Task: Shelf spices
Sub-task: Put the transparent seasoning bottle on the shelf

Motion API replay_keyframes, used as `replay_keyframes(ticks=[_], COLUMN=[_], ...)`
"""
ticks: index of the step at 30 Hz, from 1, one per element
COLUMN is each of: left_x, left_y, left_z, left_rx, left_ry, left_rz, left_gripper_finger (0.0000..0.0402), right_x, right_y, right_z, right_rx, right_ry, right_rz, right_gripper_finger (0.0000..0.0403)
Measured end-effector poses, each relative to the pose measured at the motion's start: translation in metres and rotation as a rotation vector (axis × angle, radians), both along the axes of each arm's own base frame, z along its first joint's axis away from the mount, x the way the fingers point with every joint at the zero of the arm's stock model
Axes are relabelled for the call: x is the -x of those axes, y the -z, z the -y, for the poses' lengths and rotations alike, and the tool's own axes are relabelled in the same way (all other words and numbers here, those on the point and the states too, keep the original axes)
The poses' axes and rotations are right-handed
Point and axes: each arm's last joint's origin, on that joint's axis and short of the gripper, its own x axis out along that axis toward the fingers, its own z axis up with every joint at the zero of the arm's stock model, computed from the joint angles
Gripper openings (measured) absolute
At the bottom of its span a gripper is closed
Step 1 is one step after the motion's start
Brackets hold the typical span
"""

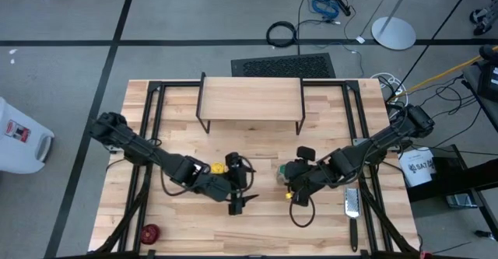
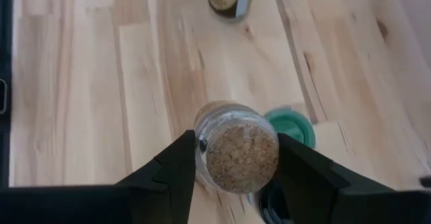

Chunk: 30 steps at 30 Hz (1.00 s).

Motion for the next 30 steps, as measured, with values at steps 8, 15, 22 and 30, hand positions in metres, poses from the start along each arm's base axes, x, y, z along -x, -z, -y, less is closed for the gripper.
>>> replay_keyframes(ticks=[8,15,22,30], left_x=[-0.022,-0.031,-0.033,-0.034], left_y=[0.017,0.024,0.021,0.024], left_z=[-0.007,-0.008,-0.008,-0.011], left_rx=[0.116,0.137,0.132,0.119], left_ry=[0.055,0.069,0.041,0.034], left_rz=[-0.015,0.001,0.039,0.026], left_gripper_finger=[0.037,0.037,0.037,0.037], right_x=[-0.009,-0.013,-0.018,-0.019], right_y=[-0.006,-0.01,-0.014,-0.014], right_z=[-0.004,-0.006,-0.005,-0.005], right_rx=[-0.01,0.003,0.0,0.001], right_ry=[-0.059,-0.078,-0.09,-0.089], right_rz=[0.102,0.165,0.216,0.219], right_gripper_finger=[0.0171,0.0171,0.0171,0.0171])
